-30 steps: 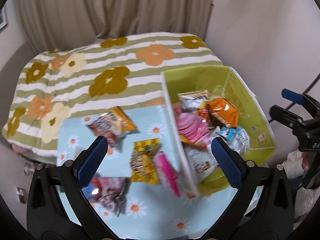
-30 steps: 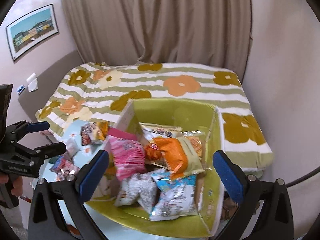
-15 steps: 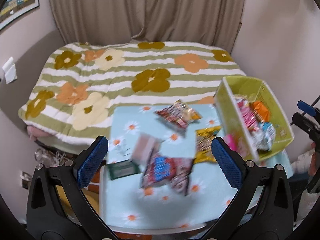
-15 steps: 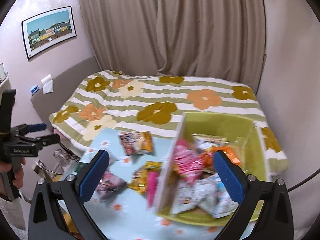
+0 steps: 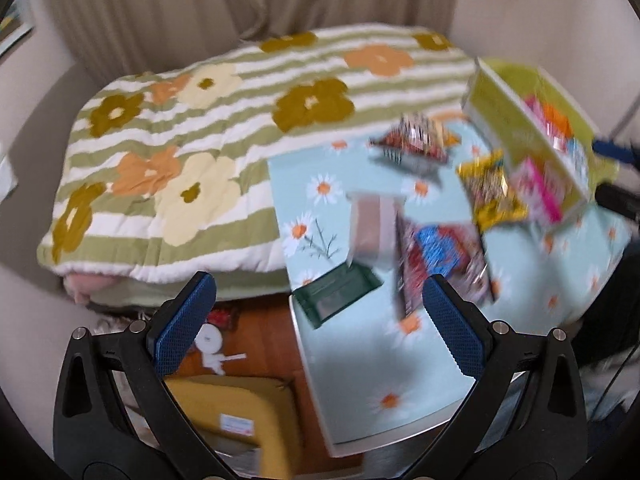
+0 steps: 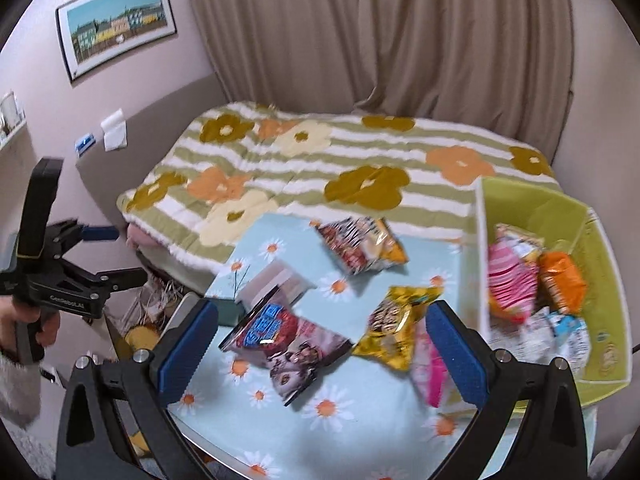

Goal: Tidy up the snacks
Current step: 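Move both tools back over the remaining snacks on the table, then grasp the dark green wrapper with left tool while right tool grasps the Sponge bag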

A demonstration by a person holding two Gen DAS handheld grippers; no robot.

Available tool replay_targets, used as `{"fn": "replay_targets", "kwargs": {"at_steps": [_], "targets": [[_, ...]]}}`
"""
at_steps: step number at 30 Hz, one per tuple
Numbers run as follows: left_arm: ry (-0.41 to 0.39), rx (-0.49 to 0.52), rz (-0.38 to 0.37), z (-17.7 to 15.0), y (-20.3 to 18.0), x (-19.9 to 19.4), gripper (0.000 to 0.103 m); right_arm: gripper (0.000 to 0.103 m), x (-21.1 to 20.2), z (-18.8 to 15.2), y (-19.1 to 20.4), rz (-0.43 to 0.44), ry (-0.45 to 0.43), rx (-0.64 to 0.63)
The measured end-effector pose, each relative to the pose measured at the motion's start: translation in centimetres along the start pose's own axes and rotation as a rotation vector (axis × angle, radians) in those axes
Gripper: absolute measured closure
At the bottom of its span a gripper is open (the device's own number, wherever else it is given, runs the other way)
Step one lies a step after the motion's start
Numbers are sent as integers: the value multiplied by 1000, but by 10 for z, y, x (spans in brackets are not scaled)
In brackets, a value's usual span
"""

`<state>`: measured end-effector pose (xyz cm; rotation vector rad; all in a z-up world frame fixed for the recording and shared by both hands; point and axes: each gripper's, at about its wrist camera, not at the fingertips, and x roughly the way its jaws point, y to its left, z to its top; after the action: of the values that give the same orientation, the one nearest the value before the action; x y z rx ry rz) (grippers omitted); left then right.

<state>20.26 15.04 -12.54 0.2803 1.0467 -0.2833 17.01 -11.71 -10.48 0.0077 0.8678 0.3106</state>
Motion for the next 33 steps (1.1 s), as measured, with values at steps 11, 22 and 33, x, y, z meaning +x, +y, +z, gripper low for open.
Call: {"fn": "replay_targets", "kwargs": {"at_steps": [11, 22, 33], "targets": [[226, 281, -84, -5, -12, 114, 9, 0, 91, -22, 19, 82, 244, -200], [355, 506, -73, -15, -38, 172, 19, 0, 151, -26, 32, 156, 417, -434], [364, 581, -168, -14, -49, 175, 53, 0, 171, -30, 42, 187, 476, -531]]}}
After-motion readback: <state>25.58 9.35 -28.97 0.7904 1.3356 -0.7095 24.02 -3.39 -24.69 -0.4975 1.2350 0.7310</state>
